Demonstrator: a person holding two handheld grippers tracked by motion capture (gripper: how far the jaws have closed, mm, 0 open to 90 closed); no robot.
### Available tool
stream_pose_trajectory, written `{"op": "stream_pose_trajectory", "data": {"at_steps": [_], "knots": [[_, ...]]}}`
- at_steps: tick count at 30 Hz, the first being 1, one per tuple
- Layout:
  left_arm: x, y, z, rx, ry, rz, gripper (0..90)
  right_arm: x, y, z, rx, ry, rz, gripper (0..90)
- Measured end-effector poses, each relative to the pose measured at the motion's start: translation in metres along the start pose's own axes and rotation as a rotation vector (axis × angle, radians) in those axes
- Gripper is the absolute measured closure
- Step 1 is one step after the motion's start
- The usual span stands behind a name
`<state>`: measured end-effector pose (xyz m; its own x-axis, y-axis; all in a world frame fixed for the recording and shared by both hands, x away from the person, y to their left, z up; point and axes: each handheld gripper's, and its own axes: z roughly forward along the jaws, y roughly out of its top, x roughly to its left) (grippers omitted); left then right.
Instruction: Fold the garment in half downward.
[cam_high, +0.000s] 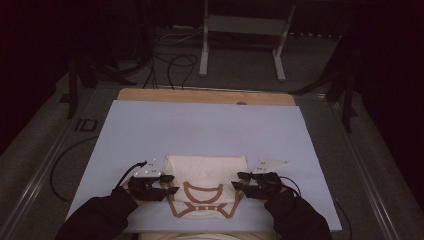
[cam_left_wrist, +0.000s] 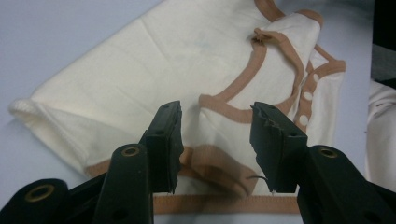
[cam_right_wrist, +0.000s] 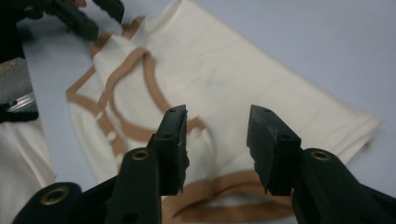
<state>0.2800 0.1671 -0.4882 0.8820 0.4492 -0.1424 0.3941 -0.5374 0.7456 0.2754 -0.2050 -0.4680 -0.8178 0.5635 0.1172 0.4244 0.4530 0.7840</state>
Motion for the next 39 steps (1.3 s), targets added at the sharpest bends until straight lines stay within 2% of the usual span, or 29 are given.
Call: {"op": "stream_pose_trajectory", "data": {"at_steps": [3, 7, 11, 14, 16, 19, 22, 24, 25, 28, 33, 39], "knots": [[0.009, 0.005, 0.009, 0.03, -0.042, -0.015, 54.6, -0.004, 0.006, 0.014, 0.042, 0.039, 0.002, 57.3], [0.014, 0.006, 0.021, 0.066, -0.074, -0.029, 59.6, -0.005, 0.0, 0.037, 0.104, 0.077, 0.008, 59.0], [0.014, 0.005, 0.028, 0.095, -0.075, -0.018, 64.9, -0.005, -0.007, 0.046, 0.155, 0.089, 0.007, 63.1], [0.014, 0.003, 0.033, 0.12, -0.045, -0.014, 69.7, -0.006, -0.011, 0.05, 0.193, 0.085, 0.001, 67.2], [0.014, 0.002, 0.035, 0.125, -0.055, -0.01, 70.0, -0.005, -0.013, 0.054, 0.219, 0.087, -0.002, 68.0], [0.011, 0.001, 0.038, 0.138, -0.062, 0.002, 72.0, -0.004, -0.014, 0.054, 0.219, 0.093, -0.009, 70.5], [0.01, 0.001, 0.039, 0.149, -0.062, 0.01, 76.0, -0.002, -0.014, 0.055, 0.213, 0.1, -0.022, 81.6], [0.01, 0.001, 0.039, 0.144, -0.06, 0.002, 84.0, 0.001, -0.013, 0.055, 0.218, 0.091, -0.035, 87.6], [0.01, 0.0, 0.04, 0.133, -0.068, -0.011, 86.3, 0.002, -0.013, 0.055, 0.221, 0.083, -0.039, 88.3], [0.01, 0.0, 0.038, 0.119, -0.077, -0.012, 87.3, 0.004, -0.01, 0.053, 0.223, 0.072, -0.053, 88.8], [0.008, 0.004, 0.028, 0.088, -0.087, -0.003, 87.4, 0.007, -0.004, 0.042, 0.175, 0.065, -0.058, 88.7], [-0.002, 0.006, 0.014, 0.054, -0.121, 0.049, 87.4, 0.021, 0.004, 0.025, 0.109, 0.088, -0.087, 88.7]]}}
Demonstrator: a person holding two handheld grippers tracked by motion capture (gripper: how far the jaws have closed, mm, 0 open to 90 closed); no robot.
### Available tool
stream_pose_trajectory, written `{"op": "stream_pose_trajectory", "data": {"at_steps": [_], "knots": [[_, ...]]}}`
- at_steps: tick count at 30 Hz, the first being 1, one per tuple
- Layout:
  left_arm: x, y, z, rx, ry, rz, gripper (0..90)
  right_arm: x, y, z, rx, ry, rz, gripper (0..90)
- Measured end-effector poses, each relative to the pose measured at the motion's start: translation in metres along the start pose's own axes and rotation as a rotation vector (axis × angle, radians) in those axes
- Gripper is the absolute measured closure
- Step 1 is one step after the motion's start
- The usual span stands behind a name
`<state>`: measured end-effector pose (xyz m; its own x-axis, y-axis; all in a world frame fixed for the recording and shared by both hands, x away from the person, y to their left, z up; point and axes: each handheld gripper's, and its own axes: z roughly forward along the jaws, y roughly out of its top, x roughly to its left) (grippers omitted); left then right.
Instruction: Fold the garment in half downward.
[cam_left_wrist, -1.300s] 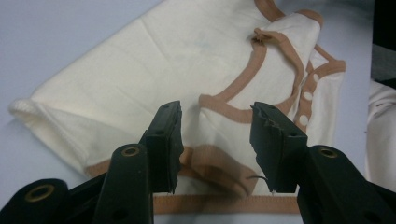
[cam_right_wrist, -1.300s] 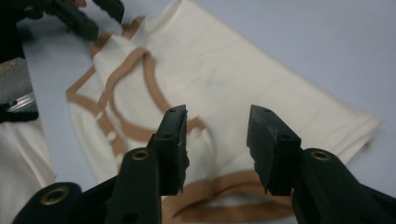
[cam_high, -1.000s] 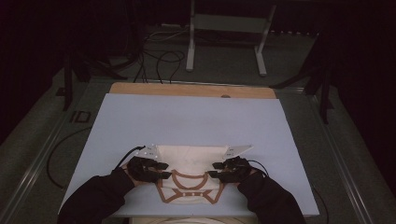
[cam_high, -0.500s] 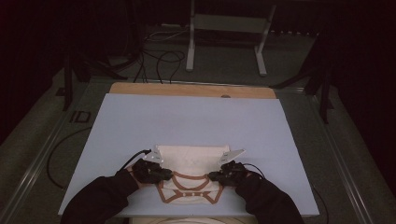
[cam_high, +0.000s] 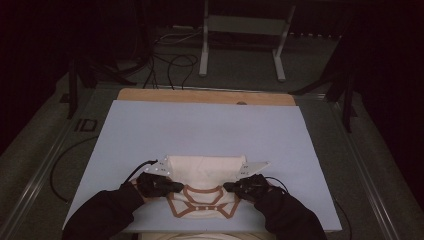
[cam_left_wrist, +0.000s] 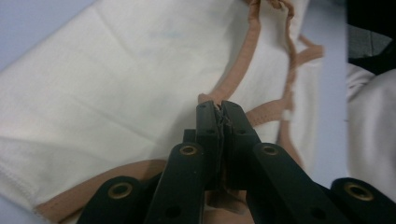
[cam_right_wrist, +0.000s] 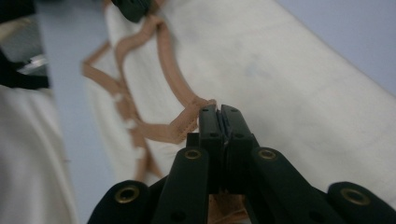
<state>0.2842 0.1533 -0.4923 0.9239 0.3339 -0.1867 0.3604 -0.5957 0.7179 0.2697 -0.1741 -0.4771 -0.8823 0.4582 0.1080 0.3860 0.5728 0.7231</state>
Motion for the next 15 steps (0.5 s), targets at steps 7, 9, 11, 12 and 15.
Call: {"op": "stream_pose_trajectory", "data": {"at_steps": [7, 9, 11, 12, 15], "knots": [[-0.013, -0.003, -0.012, -0.029, -0.028, 0.053, 87.3, 0.018, -0.003, -0.015, -0.04, 0.014, -0.015, 88.6], [-0.015, -0.006, -0.014, -0.03, -0.044, 0.06, 87.2, 0.021, -0.006, -0.018, -0.051, 0.016, -0.009, 88.7], [-0.018, -0.009, -0.014, -0.035, -0.042, 0.064, 87.2, 0.024, -0.009, -0.02, -0.056, 0.028, -0.007, 88.6], [-0.019, -0.011, -0.015, -0.038, -0.045, 0.063, 87.2, 0.026, -0.01, -0.02, -0.057, 0.025, -0.003, 88.6], [-0.022, -0.014, -0.017, -0.037, -0.041, 0.066, 87.2, 0.032, -0.014, -0.019, -0.053, 0.048, -0.002, 88.4]]}}
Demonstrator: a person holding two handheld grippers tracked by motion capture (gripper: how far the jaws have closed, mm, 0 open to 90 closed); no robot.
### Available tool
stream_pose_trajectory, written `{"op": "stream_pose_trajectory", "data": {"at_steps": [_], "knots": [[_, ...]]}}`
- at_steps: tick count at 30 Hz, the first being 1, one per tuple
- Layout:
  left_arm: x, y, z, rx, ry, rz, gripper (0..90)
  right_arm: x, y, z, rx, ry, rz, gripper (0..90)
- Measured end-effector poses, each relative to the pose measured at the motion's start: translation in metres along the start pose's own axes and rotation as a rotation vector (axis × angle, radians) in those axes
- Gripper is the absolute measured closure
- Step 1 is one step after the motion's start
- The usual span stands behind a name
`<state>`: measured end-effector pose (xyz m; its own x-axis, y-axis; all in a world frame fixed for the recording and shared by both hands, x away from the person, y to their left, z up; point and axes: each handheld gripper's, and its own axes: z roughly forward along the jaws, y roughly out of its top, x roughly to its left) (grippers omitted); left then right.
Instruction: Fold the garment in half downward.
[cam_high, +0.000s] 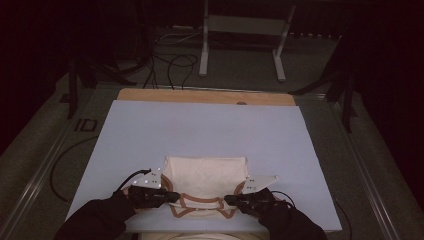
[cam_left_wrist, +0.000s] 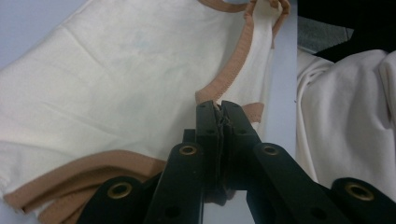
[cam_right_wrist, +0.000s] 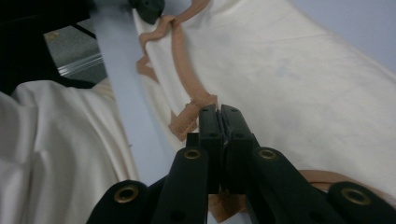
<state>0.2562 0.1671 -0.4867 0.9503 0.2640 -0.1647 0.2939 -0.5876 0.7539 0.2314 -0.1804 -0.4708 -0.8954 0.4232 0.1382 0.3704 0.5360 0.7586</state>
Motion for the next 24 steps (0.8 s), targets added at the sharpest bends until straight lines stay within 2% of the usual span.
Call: {"op": "stream_pose_trajectory", "data": {"at_steps": [4, 9, 11, 13, 15, 17, 19, 20, 21, 24], "knots": [[-0.006, -0.004, 0.001, 0.01, -0.021, 0.011, 87.0, 0.006, -0.002, 0.001, 0.009, 0.023, -0.009, 88.2], [-0.01, -0.008, 0.005, 0.029, -0.03, 0.02, 86.5, 0.007, -0.005, -0.001, 0.006, 0.024, -0.009, 88.1], [-0.01, -0.007, 0.006, 0.029, -0.041, 0.021, 85.3, 0.007, -0.006, -0.002, 0.006, 0.019, 0.006, 88.0], [-0.013, -0.007, 0.006, 0.032, -0.069, 0.03, 81.8, 0.005, -0.007, -0.002, 0.011, 0.034, 0.007, 86.4], [-0.014, -0.005, 0.006, 0.027, -0.067, 0.037, 72.6, 0.004, -0.007, -0.003, 0.003, 0.041, 0.013, 78.2], [-0.015, -0.003, 0.004, 0.005, -0.038, 0.039, 61.1, 0.002, -0.006, -0.005, -0.02, 0.031, 0.023, 67.4], [-0.015, -0.001, 0.002, -0.006, -0.023, 0.036, 53.8, 0.001, -0.005, -0.006, -0.031, 0.027, 0.026, 64.4], [-0.014, 0.001, -0.001, -0.022, -0.014, 0.03, 53.8, -0.001, -0.005, -0.008, -0.041, 0.016, 0.03, 54.6], [-0.013, 0.002, -0.002, -0.029, -0.007, 0.022, 48.3, -0.004, -0.004, -0.01, -0.062, -0.012, 0.032, 46.7], [-0.01, 0.005, -0.005, -0.038, 0.012, 0.012, 39.8, -0.012, -0.003, -0.014, -0.102, -0.02, 0.062, 34.8]]}}
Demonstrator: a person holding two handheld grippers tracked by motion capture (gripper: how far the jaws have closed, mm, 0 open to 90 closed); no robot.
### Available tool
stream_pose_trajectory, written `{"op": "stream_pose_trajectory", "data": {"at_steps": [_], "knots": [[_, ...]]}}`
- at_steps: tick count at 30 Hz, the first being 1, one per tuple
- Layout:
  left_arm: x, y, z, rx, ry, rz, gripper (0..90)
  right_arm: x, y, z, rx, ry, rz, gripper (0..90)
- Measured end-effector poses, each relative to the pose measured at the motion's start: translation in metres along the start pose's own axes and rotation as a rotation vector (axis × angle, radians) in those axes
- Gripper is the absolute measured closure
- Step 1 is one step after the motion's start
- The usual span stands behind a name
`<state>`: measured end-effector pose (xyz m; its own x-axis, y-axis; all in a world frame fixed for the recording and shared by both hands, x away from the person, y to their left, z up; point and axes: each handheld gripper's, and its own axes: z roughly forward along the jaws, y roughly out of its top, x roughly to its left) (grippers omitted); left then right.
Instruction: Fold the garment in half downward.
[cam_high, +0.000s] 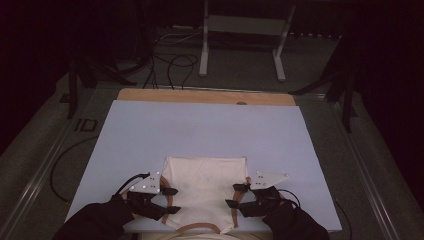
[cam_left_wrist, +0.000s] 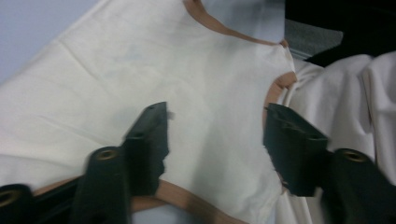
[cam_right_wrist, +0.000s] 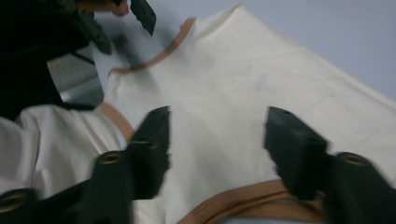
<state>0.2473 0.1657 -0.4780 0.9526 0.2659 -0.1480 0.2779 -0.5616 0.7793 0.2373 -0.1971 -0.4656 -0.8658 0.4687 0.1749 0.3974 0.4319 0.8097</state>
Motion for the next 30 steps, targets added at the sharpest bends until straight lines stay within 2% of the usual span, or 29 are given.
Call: {"op": "stream_pose_trajectory", "data": {"at_steps": [1, 3, 5, 7, 9, 11, 13, 25, 30], "knots": [[0.001, 0.001, -0.001, -0.007, 0.009, -0.002, 37.2, -0.002, 0.0, -0.001, -0.015, -0.003, 0.005, 30.9], [0.005, 0.003, -0.002, -0.021, 0.0, -0.02, 29.9, -0.005, 0.001, -0.002, -0.034, 0.001, 0.013, 19.6], [0.007, 0.006, -0.004, -0.038, -0.006, -0.014, 20.0, -0.007, 0.001, -0.003, -0.051, -0.004, 0.024, 17.4], [0.009, 0.008, -0.004, -0.051, 0.009, -0.006, 16.1, -0.009, 0.001, -0.004, -0.056, -0.012, 0.015, 13.3], [0.011, 0.01, -0.004, -0.065, 0.038, 0.002, 12.2, -0.011, 0.002, -0.004, -0.059, -0.005, 0.011, 13.0], [0.014, 0.011, -0.004, -0.063, 0.032, -0.001, 5.9, -0.015, 0.002, -0.004, -0.055, -0.024, -0.013, 10.6], [0.017, 0.012, -0.004, -0.062, 0.049, 0.004, 2.7, -0.018, 0.003, -0.004, -0.051, -0.032, -0.014, 10.3], [0.038, 0.018, -0.004, -0.047, 0.086, 0.011, 1.4, -0.047, 0.014, -0.005, -0.046, -0.065, -0.022, 10.4], [0.05, 0.019, -0.002, -0.045, 0.105, -0.005, 1.4, -0.061, 0.017, -0.003, -0.033, -0.074, -0.025, 11.0]]}}
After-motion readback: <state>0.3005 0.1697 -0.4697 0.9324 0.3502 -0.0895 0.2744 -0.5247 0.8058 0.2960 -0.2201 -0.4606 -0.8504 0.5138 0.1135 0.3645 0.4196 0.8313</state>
